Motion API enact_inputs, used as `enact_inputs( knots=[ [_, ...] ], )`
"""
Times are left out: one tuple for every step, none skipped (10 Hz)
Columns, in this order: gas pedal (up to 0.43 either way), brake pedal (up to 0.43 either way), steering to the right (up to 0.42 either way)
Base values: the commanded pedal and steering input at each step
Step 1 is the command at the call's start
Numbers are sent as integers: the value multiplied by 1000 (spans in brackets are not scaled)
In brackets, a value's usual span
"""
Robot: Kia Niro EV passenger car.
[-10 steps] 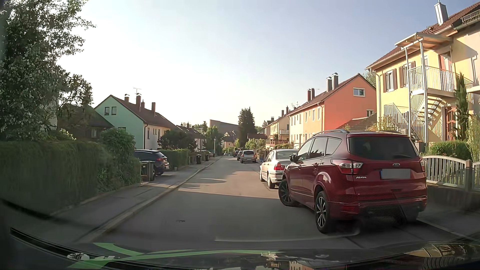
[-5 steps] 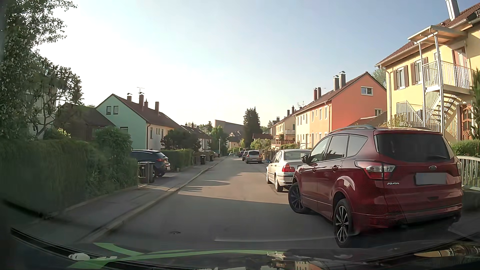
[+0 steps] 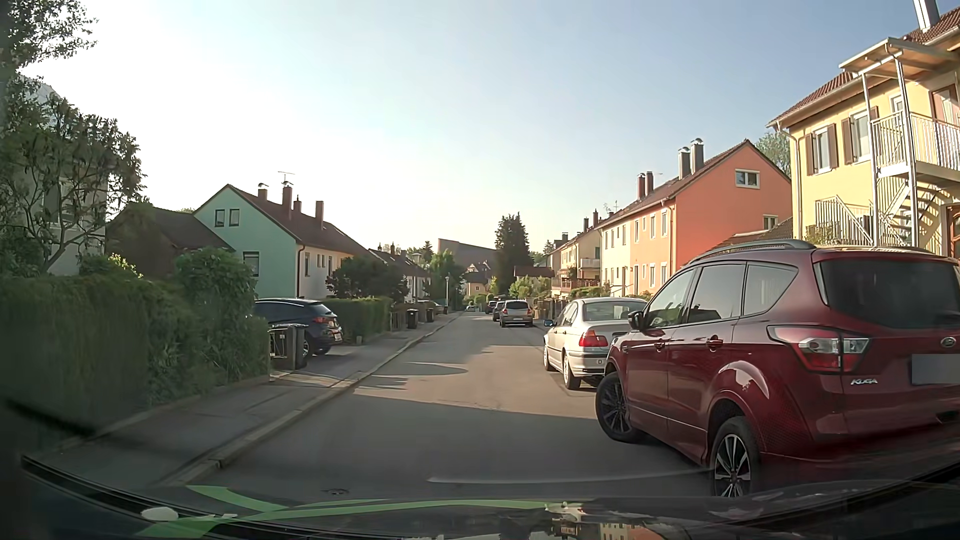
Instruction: Follow the waypoints while adhering to traffic rules and regulations
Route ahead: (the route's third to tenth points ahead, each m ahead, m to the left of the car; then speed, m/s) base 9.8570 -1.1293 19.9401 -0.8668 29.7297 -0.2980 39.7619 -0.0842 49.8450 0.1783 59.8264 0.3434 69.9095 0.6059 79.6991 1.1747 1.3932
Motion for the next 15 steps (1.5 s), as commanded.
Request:
enact_inputs(
  knots=[
    [0,110,-77],
    [0,91,-75],
    [0,73,-75],
    [0,67,-75],
    [0,61,-75],
    [0,61,-75],
    [0,61,-75],
    [0,61,-75],
    [0,61,-75],
    [0,55,-75],
    [0,43,-75],
    [0,30,-75],
    [0,24,-74],
    [0,12,-74],
    [0,6,-73]
  ],
)
